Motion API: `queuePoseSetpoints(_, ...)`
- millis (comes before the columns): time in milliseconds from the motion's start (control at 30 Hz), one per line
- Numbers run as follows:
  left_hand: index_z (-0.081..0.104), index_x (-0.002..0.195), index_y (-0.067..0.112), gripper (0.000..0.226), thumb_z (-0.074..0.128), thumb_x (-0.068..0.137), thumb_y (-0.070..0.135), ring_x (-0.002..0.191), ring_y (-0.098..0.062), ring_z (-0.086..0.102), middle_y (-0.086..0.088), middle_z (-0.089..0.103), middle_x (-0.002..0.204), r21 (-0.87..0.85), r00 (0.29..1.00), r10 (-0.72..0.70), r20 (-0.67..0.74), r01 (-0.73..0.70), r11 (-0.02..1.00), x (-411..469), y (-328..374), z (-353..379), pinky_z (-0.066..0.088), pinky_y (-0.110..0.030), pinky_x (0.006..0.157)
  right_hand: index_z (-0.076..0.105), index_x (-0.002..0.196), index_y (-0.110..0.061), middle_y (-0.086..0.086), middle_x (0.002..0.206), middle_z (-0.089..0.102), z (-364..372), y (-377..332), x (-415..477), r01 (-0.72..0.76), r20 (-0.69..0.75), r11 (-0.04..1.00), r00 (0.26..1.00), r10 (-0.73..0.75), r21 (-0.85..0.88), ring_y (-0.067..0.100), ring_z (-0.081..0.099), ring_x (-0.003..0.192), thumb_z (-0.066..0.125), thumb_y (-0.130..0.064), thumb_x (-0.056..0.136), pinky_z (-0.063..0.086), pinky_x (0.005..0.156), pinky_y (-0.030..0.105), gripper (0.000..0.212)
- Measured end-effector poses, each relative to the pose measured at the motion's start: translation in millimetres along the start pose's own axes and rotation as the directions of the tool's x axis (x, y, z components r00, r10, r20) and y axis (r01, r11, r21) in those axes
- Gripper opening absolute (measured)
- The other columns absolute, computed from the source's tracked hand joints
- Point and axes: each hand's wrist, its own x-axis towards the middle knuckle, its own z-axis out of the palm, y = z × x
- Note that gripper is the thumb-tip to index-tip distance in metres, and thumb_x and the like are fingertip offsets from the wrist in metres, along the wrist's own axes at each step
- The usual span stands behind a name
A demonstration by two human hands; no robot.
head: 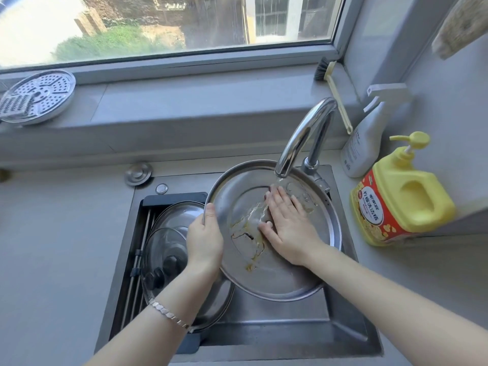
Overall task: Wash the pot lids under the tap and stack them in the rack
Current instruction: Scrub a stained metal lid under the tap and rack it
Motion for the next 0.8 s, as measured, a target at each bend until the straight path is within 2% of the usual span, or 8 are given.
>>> queuePoseSetpoints(133, 0.049, 0.067, 0.020, 0.040, 0.034, 0.099, 0.037, 0.079, -0.020, 0.049, 0.005, 0.051, 0.069, 0.002, 1.000, 0.000, 0.002, 0.000, 1.000, 2, -1, 3, 0.039, -0.029, 0.063, 0.023, 0.144, -0.009, 0.006, 0.151, 0.025, 8, -27, -13, 0.356, 0.061, 0.928, 0.934, -0.351, -0.113, 0.019, 0.023, 0.140, 0.005, -0.052, 0.094, 0.010, 0.111, 0.034, 0.068)
queuePoseSetpoints(267, 0.056, 0.086, 0.010, 0.041, 0.031, 0.099, 0.041, 0.086, -0.025, 0.052, 0.002, 0.055, 0.076, 0.009, 1.000, 0.003, 0.009, -0.003, 1.000, 3, 0, 2, 0.036, -0.029, 0.074, -0.002, 0.148, -0.016, -0.001, 0.155, -0.008, -10, 4, 6, 0.044, -0.071, 0.998, 0.996, -0.047, -0.040, 0.013, -0.008, 0.144, -0.003, -0.063, 0.078, -0.013, 0.113, 0.027, 0.084)
queuePoseSetpoints(333, 0.054, 0.087, 0.011, 0.038, 0.031, 0.099, 0.039, 0.085, -0.023, 0.050, 0.002, 0.054, 0.076, 0.018, 1.000, 0.001, 0.009, -0.002, 1.000, 2, 1, 2, 0.033, -0.027, 0.074, -0.001, 0.148, -0.013, 0.003, 0.155, -0.007, -8, -13, 2, 0.132, -0.039, 0.991, 0.990, -0.134, -0.038, 0.014, -0.013, 0.142, 0.003, -0.058, 0.080, -0.014, 0.113, 0.028, 0.081)
queuePoseSetpoints(433, 0.054, 0.087, 0.013, 0.035, 0.032, 0.100, 0.036, 0.081, -0.019, 0.049, 0.002, 0.054, 0.076, 0.041, 1.000, 0.000, 0.032, -0.002, 0.999, 0, -2, 1, 0.031, -0.024, 0.066, 0.019, 0.146, -0.010, 0.006, 0.153, 0.017, 5, -29, -11, 0.387, 0.058, 0.915, 0.922, -0.383, -0.111, 0.018, 0.011, 0.141, 0.021, -0.049, 0.089, 0.001, 0.113, 0.030, 0.069)
queuePoseSetpoints(567, 0.052, 0.078, 0.010, 0.042, 0.028, 0.100, 0.037, 0.066, -0.010, 0.046, 0.005, 0.049, 0.070, 0.082, 0.999, -0.025, 0.041, 0.022, 0.996, -4, -5, 0, 0.031, -0.017, 0.053, -0.011, 0.145, -0.017, -0.006, 0.146, -0.021, -11, 1, 5, 0.061, -0.012, 0.994, 0.998, -0.063, -0.094, 0.013, -0.011, 0.144, -0.008, -0.060, 0.074, -0.016, 0.111, 0.026, 0.083)
queuePoseSetpoints(700, 0.058, 0.090, 0.014, 0.036, 0.031, 0.100, 0.034, 0.091, -0.018, 0.053, 0.000, 0.059, 0.089, 0.028, 0.997, -0.012, 0.071, 0.010, 1.000, -3, -6, 4, 0.036, -0.024, 0.073, -0.002, 0.143, -0.012, -0.002, 0.150, -0.005, 10, -44, -10, 0.374, 0.048, 0.927, 0.927, -0.373, -0.010, 0.017, -0.004, 0.142, 0.014, -0.049, 0.088, -0.007, 0.114, 0.029, 0.069)
queuePoseSetpoints(733, 0.061, 0.098, 0.012, 0.037, 0.031, 0.100, 0.033, 0.093, -0.018, 0.053, -0.001, 0.060, 0.092, 0.022, 0.997, -0.004, 0.073, 0.002, 1.000, -3, -6, 3, 0.035, -0.023, 0.077, 0.000, 0.144, -0.013, -0.004, 0.150, -0.003, 11, -44, -9, 0.397, 0.050, 0.918, 0.917, -0.397, -0.005, 0.015, -0.003, 0.142, 0.016, -0.049, 0.088, -0.005, 0.115, 0.030, 0.069)
queuePoseSetpoints(800, 0.061, 0.103, 0.009, 0.041, 0.029, 0.101, 0.035, 0.089, -0.019, 0.050, 0.000, 0.058, 0.089, 0.056, 0.997, -0.019, 0.069, 0.015, 0.998, -4, -7, 1, 0.033, -0.024, 0.076, 0.000, 0.147, -0.019, -0.009, 0.149, -0.010, 2, -27, 6, 0.230, 0.023, 0.973, 0.973, -0.230, -0.006, 0.012, -0.007, 0.143, 0.005, -0.057, 0.082, -0.008, 0.116, 0.031, 0.076)
